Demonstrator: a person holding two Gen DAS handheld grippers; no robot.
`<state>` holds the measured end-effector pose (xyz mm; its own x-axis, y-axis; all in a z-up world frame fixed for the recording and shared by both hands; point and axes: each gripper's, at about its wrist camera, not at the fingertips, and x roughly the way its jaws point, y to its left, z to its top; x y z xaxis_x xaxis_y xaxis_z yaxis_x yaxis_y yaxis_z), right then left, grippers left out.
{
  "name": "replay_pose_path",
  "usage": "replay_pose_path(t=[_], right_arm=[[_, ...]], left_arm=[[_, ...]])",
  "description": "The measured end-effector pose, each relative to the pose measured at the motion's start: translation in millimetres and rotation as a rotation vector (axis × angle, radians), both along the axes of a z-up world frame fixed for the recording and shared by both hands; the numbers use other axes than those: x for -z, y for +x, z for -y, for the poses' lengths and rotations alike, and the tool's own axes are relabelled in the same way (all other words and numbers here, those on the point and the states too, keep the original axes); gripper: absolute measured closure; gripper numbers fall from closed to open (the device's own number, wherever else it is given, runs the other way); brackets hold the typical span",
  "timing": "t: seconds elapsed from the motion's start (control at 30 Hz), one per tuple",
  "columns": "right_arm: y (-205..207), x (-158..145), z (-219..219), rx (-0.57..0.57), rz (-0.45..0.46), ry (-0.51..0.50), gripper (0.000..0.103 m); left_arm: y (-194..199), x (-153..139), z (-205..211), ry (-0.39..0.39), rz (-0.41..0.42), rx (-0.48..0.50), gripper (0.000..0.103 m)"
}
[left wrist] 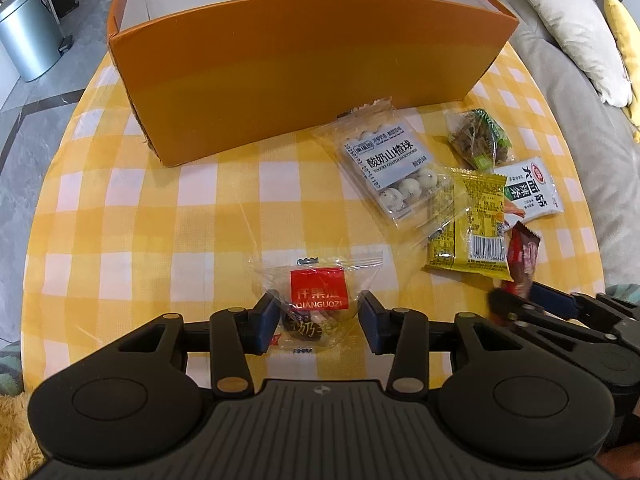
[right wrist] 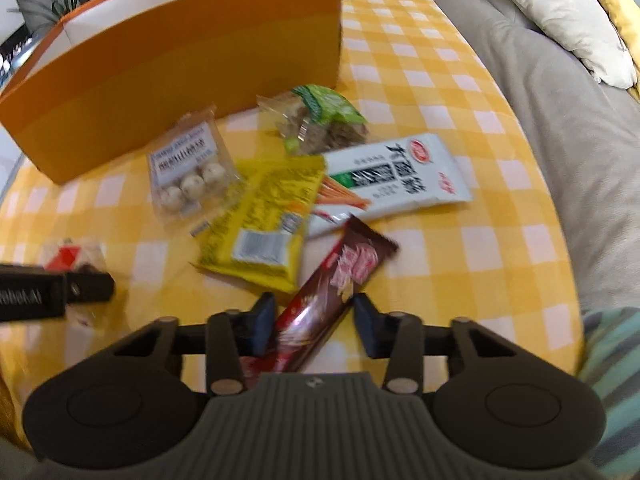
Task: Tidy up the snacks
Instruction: 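Grasp the brown chocolate wafer bar with the right tool while the left tool grasps the clear red-labelled bag, then lift and carry both held snacks over the orange box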
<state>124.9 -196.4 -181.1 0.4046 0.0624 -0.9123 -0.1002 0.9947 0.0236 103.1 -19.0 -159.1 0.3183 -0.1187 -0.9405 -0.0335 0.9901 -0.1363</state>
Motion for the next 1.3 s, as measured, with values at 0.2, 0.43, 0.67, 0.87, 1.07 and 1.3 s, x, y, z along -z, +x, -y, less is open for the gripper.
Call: replay_pose_path(t=[0.2, 0.43, 0.67, 0.87, 1.07, 1.3], right_arm=[[-3.6, -2.8, 23.4, 0.034, -0.032, 0.029, 0.075], [-3.4, -2.1, 19.6, 0.028, -0.016, 0.056, 0.061], [-3.4, -2.1, 25.2, 0.07, 0.009, 0.082, 0.06], [-3.5, -1.3, 21.6, 0.042, 0.01, 0.048, 0.067], [-3.3, -1.1, 23.2, 0.037, 0.012, 0.01, 0.081], [-3.3, -1.3, 22.4, 0.036, 0.011, 0.009, 0.081]], left_arm=[[-1.0, 4.2, 5.2, 0.019, -0.039, 0.031, 0.039], [-4.7, 9.2, 9.4, 0.058, -0.01, 0.022, 0.038], [-5.6, 8.8, 12.3, 0.058, 0.006, 0.025, 0.05], [-4.6, 8.9, 13.0, 0.054, 0.004, 0.029, 0.052], [-4.5, 9.3, 14.0, 0.057, 0.01, 0.042, 0.052], [-7.6, 6.1, 11.1, 0.041, 0.021, 0.035, 0.053]])
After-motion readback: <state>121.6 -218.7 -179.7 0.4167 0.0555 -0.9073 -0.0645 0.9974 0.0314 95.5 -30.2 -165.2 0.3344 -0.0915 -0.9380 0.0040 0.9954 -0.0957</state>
